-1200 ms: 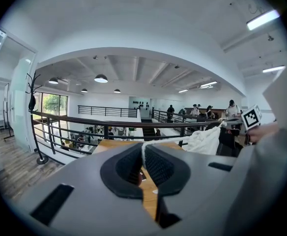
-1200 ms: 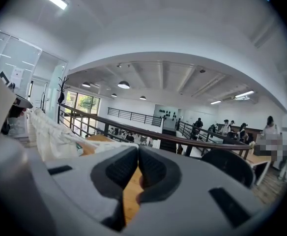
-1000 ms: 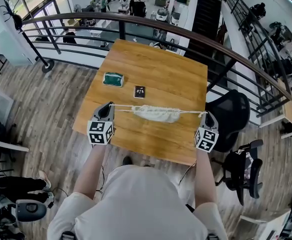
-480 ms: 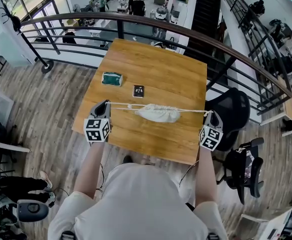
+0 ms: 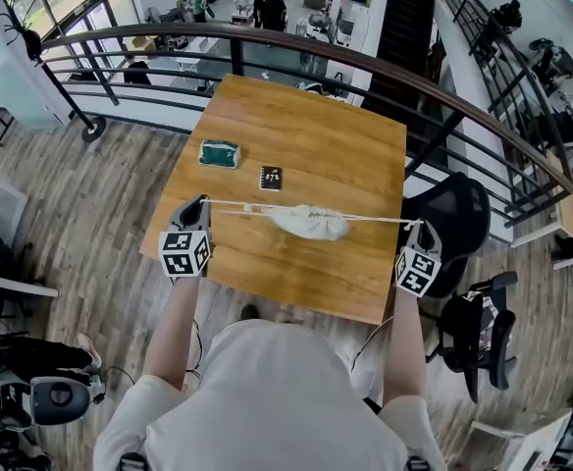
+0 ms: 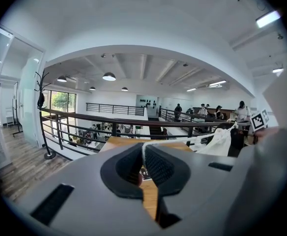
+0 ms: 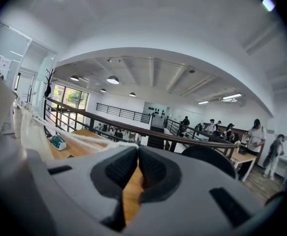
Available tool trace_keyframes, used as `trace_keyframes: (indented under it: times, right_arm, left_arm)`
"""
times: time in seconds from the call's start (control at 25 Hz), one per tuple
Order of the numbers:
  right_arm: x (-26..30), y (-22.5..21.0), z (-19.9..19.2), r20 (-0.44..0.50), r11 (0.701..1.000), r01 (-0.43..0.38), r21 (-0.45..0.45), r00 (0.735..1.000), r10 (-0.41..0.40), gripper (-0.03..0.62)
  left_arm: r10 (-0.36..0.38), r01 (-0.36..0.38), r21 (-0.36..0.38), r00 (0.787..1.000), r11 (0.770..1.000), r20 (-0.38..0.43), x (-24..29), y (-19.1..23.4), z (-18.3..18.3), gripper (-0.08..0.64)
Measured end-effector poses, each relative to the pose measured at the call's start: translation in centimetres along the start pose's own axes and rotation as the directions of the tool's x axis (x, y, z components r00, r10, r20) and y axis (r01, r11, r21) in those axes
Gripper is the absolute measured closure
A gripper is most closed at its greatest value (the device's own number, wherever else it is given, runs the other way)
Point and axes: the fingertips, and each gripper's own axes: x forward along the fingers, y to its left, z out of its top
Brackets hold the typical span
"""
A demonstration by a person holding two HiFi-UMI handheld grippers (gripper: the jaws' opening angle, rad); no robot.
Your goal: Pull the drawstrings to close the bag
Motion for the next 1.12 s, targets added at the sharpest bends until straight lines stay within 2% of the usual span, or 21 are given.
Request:
trace_keyframes:
  times: [0.2,0.36,0.52,1.12]
  right_arm:
    - [0.2,0.0,-0.4,-0.011,1.000,0.003,0.003,1.000,-0.003,0.572]
    - [0.1,0.6,0.0,0.000,1.000,-0.011,0.002,1.000,0.011,0.581]
    - [0.0,1.1,1.1,0.018,1.000,-0.021,0.006,1.000,0.021,0.581]
    - [-1.5,3.5,3.9,0.065,0.995,-0.098,0.020,0.993,0.096,0.581]
  left_arm:
    - [0.012,-0.012,-0.035,1.000,0.999,-0.007,0.2,0.8,-0.3,0.568]
    - [0.010,-0.010,-0.009,1.000,1.000,-0.001,0.5,0.5,0.1,0.568]
    - [-0.011,0.011,0.022,1.000,1.000,0.010,0.8,-0.1,1.0,0.569]
    - [-0.107,0.106,0.034,0.993,0.994,0.045,1.9,-4.0,2.9,0.569]
